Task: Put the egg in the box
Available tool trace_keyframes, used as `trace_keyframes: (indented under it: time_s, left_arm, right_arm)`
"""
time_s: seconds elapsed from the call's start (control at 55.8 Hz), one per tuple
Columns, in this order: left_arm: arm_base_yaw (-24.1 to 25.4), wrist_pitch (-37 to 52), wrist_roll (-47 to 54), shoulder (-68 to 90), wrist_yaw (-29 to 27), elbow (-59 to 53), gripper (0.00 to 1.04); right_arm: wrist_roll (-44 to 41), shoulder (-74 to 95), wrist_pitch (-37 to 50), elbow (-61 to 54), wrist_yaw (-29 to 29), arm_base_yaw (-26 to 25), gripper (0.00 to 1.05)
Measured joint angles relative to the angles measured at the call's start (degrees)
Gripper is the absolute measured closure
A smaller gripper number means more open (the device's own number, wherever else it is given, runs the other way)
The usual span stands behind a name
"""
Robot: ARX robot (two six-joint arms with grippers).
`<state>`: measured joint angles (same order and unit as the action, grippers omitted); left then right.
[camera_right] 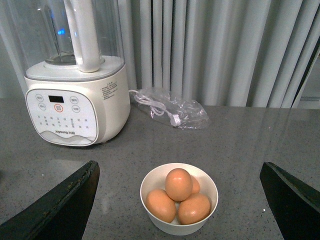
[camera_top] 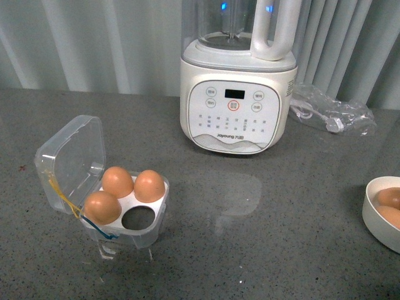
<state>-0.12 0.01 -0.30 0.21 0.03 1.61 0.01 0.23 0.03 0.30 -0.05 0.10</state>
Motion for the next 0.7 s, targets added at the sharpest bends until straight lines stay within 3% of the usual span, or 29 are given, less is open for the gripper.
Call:
trace_keyframes:
  time_s: [0.699]
  left_arm:
    - [0.0, 0.0, 0.0, 0.0, 0.0, 0.0, 0.07]
  right_arm:
    - [0.0, 0.0, 0.0, 0.0, 0.0, 0.0, 0.07]
